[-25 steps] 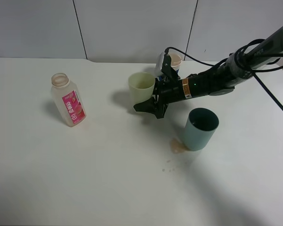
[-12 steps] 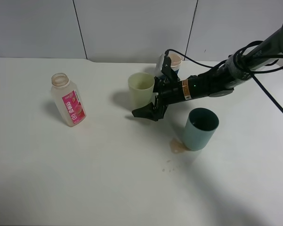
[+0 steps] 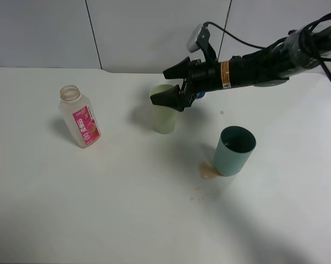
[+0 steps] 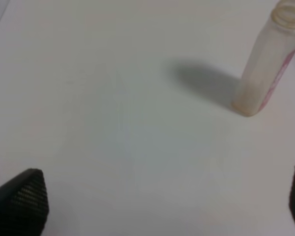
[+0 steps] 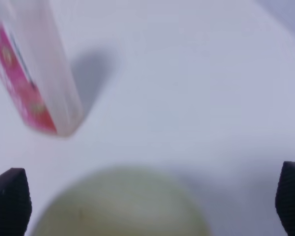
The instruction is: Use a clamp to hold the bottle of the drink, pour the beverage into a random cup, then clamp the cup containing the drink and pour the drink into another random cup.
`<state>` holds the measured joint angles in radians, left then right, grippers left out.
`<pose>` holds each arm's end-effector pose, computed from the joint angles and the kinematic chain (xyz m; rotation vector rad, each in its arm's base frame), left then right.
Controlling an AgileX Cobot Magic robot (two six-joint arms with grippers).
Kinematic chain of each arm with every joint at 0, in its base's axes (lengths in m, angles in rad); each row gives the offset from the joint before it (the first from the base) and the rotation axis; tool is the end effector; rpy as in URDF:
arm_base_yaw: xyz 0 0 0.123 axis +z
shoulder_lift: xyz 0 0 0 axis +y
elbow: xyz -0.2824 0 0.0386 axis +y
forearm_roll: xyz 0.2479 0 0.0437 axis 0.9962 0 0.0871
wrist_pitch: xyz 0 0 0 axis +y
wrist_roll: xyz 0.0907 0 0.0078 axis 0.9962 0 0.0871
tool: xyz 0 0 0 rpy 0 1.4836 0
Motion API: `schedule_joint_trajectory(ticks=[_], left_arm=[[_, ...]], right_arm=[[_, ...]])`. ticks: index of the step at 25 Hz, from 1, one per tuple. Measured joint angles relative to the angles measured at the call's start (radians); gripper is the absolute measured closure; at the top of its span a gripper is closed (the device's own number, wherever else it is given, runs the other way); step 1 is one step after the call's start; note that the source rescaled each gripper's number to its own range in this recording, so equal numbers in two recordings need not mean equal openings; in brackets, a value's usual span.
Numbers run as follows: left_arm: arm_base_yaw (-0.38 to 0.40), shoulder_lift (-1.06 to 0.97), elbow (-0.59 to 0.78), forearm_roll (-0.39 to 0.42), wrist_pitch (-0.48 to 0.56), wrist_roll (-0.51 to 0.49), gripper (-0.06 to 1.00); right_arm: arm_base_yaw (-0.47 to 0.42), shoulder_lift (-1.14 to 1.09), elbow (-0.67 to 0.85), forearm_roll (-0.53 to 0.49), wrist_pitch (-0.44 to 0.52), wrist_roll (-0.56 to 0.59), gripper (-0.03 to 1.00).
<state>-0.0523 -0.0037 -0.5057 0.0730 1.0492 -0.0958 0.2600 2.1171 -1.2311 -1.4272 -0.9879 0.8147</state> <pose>-0.0054 0.0061 0.2798 -0.0472 2.0207 -0.0068 0.3800 0.1788 0.1515 -1.2135 1.5759 0.8815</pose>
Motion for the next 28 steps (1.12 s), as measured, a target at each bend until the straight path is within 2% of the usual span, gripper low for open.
schedule_joint_trajectory(ticks=[7, 11, 14, 16, 20, 23, 24, 25, 26, 28], left_arm=[[0.0, 0.0, 0.0, 0.0, 0.0, 0.0, -0.06], [0.0, 0.0, 0.0, 0.0, 0.0, 0.0, -0.06], [0.0, 0.0, 0.0, 0.0, 0.0, 0.0, -0.06], [0.0, 0.0, 0.0, 0.0, 0.0, 0.0, -0.06], [0.0, 0.0, 0.0, 0.0, 0.0, 0.0, -0.06], [0.0, 0.0, 0.0, 0.0, 0.0, 0.0, -0.06], [0.0, 0.0, 0.0, 0.0, 0.0, 0.0, -0.06], [0.0, 0.0, 0.0, 0.0, 0.0, 0.0, -0.06], [0.0, 0.0, 0.0, 0.0, 0.0, 0.0, -0.06], [0.0, 0.0, 0.0, 0.0, 0.0, 0.0, -0.06]], right_arm=[[0.0, -0.179, 0.001, -0.035, 0.022, 0.12, -0.03], [0.0, -0.282, 0.001, -0.035, 0.11, 0.202, -0.03], [0.0, -0.357, 0.001, -0.015, 0.223, 0.246, -0.03], [0.0, -0.41, 0.001, 0.032, 0.339, 0.272, -0.03], [0.0, -0.504, 0.001, 0.198, 0.561, 0.287, -0.03], [0.0, -0.565, 0.001, 0.326, 0.704, 0.211, -0.03], [0.0, -0.565, 0.001, 0.326, 0.704, 0.211, -0.03], [0.0, -0.584, 0.001, 0.377, 0.755, 0.161, -0.03], [0.0, -0.615, 0.001, 0.495, 0.855, 0.041, -0.03], [0.0, -0.649, 0.001, 0.625, 0.981, -0.13, -0.03]])
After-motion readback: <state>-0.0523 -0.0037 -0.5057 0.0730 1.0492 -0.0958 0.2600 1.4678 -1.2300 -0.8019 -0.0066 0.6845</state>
